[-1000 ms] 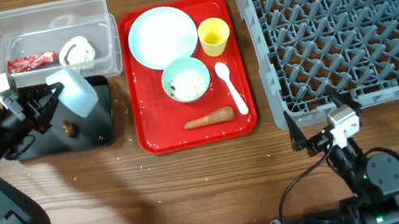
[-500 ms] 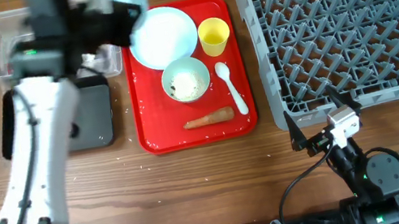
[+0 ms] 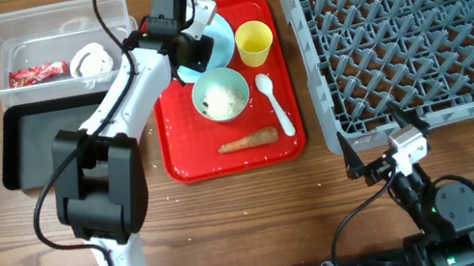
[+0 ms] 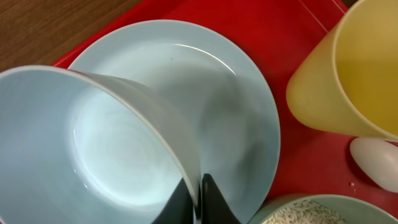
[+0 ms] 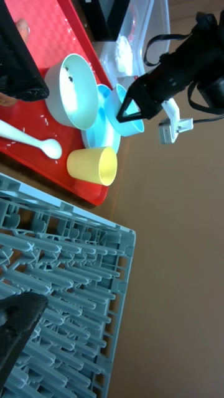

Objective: Sort waste into correct bins and load items into the dishwasher rack
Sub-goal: 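Place the small blue bowl onto the blue plate with left gripper, then grasp the green bowl of rice with left gripper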

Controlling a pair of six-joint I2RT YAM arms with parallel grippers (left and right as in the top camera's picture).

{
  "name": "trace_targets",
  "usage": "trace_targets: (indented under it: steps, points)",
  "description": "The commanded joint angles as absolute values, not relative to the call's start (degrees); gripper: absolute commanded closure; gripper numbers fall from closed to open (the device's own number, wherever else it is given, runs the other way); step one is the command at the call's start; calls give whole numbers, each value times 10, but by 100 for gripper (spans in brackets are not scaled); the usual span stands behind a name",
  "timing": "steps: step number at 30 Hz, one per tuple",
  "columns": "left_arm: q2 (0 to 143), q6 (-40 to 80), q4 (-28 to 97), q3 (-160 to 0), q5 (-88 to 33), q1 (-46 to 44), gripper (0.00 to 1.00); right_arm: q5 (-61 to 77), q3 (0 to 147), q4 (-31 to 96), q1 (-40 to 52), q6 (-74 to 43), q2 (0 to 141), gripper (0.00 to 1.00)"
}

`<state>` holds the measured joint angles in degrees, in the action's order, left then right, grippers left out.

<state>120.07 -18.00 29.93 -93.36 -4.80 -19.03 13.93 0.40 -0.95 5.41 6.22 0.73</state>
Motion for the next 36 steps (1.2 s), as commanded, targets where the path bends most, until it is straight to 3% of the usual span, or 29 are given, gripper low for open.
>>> trace_targets:
  steps: [1, 2, 3, 7, 9, 14, 19, 24, 36]
  points:
    - [1213, -189, 305, -938, -68, -190, 69, 147, 3, -13, 51, 60, 3, 0]
    - [1213, -189, 310, -938, -68, -190, 55, 147, 3, -13, 51, 60, 3, 0]
    - [1213, -188, 312, -938, -65, -190, 48, 147, 3, -13, 51, 60, 3, 0]
    - [1199, -145, 313, -940, -35, -188, 31, 147, 3, -13, 51, 60, 3, 0]
    - [1167, -143, 336, -948, -33, -189, 29, 147, 3, -13, 51, 60, 3, 0]
    - [1094, -144, 425, -955, -54, -225, 36, 147, 3, -13, 51, 60, 3, 0]
    - [1115, -143, 505, -949, -77, -291, 43, 147, 3, -13, 51, 60, 3, 0]
    - [1142, -135, 512, -948, -79, -336, 48, 147, 3, -13, 51, 60, 3, 0]
    - [1214, -67, 489, -948, -80, -333, 56, 147, 3, -13, 51, 60, 3, 0]
